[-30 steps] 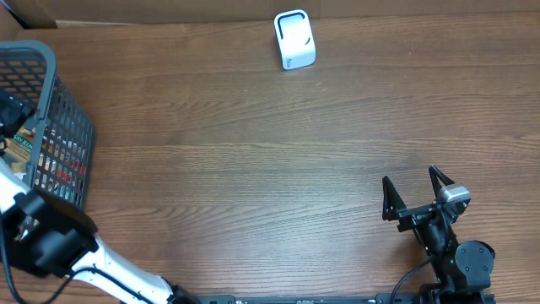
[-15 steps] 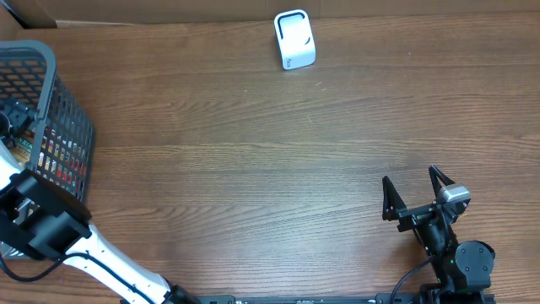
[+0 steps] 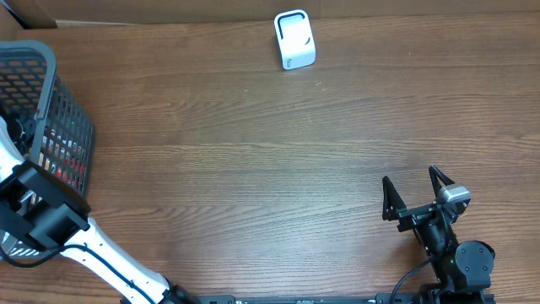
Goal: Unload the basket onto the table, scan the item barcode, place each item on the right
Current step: 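Grasp the red-and-yellow spaghetti package in the basket with the left gripper, then carry the spaghetti package to the table center and release it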
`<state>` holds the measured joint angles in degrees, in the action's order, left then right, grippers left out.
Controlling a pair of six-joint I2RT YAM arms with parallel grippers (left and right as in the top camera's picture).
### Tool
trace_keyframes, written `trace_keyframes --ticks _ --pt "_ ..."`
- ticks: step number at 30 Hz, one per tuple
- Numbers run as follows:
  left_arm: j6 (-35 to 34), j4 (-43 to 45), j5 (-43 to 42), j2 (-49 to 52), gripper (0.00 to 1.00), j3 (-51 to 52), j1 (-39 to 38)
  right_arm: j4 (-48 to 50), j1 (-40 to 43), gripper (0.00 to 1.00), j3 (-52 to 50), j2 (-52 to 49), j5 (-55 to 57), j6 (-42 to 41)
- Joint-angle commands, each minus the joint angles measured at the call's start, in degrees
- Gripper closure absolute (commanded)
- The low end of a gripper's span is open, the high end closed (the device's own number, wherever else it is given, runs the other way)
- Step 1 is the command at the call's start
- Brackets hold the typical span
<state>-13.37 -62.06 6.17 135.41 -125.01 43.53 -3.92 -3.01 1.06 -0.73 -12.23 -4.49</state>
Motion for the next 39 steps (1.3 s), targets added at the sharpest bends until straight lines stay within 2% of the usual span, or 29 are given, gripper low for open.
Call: trace_keyframes --ticks 1,6,17,20,22,26,27,29,30,33,38,39 --pt "2.3 -1.7 -3.5 0.4 0.96 -0.4 -0.4 0.4 0.1 0.00 -0.6 0.5 0.0 -0.2" --pt "3.5 -3.1 -4.8 -7.8 0.96 -2.9 -0.5 0.4 0.1 0.00 -0.6 0.5 0.0 -0.2" --pt "11.7 4.6 -4.7 -40.6 0.96 -2.9 -3.1 0.4 0.1 0.00 -0.6 0.5 0.0 -0.2" --pt "13.8 4.8 -4.7 -47.8 0.96 -2.9 -6.7 0.4 0.1 0.00 -0.6 0.5 0.0 -0.2" --pt "15.1 2.2 -4.7 -52.1 0.96 -2.9 -13.6 0.4 0.1 0.00 -0.6 0.5 0.0 -0.2" --pt "13.9 -6.1 -4.7 -52.7 0.96 -2.5 -25.7 0.4 0.1 0.00 -0.6 0.5 0.0 -0.2" --pt "10.6 -9.9 -4.9 -51.8 0.96 -1.0 -31.2 0.4 0.1 0.00 -0.6 0.5 0.0 -0.2" --pt "7.5 -12.8 -6.6 -50.1 0.96 1.8 -36.1 0.4 0.1 0.00 -0.6 0.5 0.0 -0.2" --pt "4.8 -13.3 -11.0 -48.3 0.96 5.7 -40.0 0.4 0.1 0.00 -0.6 0.5 0.0 -0.2" --pt "1.4 -9.8 -18.1 -45.2 0.96 14.7 -45.4 0.4 0.1 0.00 -0.6 0.5 0.0 -0.2" --pt "-4.6 2.7 -26.6 -39.5 0.96 31.7 -52.2 0.4 0.1 0.00 -0.6 0.5 0.0 -0.2" --pt "-5.9 7.5 -30.7 -37.7 0.96 36.3 -53.5 0.4 0.1 0.00 -0.6 0.5 0.0 -0.2"
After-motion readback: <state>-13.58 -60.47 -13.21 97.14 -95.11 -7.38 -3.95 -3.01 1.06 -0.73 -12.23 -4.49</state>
